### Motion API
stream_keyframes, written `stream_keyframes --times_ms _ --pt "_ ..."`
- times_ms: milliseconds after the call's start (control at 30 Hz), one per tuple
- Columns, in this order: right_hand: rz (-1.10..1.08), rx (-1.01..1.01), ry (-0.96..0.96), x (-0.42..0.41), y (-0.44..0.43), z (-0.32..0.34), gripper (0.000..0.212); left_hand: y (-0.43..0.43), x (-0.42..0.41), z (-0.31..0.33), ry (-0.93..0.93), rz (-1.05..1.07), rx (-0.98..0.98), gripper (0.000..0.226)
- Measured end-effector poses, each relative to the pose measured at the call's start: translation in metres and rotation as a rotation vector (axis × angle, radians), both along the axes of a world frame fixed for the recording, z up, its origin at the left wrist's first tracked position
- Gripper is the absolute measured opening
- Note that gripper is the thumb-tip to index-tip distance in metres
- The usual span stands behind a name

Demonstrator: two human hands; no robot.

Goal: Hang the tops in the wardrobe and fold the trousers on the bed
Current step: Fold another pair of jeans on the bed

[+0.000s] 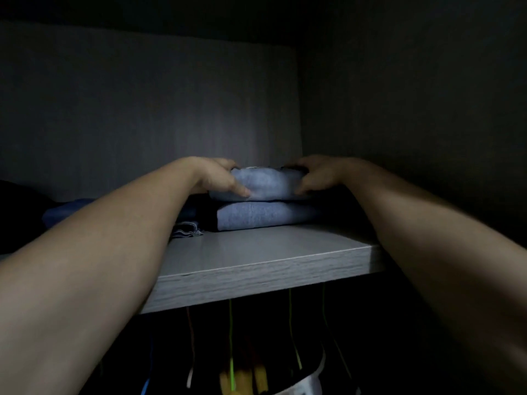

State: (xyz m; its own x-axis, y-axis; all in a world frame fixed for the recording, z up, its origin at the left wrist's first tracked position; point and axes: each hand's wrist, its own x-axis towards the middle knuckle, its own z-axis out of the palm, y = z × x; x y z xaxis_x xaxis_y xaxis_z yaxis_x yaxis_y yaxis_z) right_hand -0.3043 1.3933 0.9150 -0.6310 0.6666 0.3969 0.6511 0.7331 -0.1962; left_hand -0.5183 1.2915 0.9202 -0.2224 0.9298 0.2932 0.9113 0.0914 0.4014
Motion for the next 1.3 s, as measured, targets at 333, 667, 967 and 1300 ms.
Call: stream_keyframes --times_ms 333,667,967,1300 --pt "-0.117 0.134 0.075 0.008 0.005 -0.007 0.036 0.005 0.010 -0.002 0.238 0.104 -0.086 0.078" --pt "-0.320 0.298 -0.077 0.019 -0.044 -0.012 0.041 -0.044 0.029 -0.004 0.564 0.252 0.364 0.056" --pt "-0.186 0.717 0.577 0.069 -0.131 -0.052 0.052 -0.146 0.058 -0.050 0.628 0.187 1.016 0.050" --pt "-0.392 0.851 0.435 0.078 -0.232 -0.237 0.059 -0.181 0.093 -0.219 0.449 -0.126 1.271 0.048"
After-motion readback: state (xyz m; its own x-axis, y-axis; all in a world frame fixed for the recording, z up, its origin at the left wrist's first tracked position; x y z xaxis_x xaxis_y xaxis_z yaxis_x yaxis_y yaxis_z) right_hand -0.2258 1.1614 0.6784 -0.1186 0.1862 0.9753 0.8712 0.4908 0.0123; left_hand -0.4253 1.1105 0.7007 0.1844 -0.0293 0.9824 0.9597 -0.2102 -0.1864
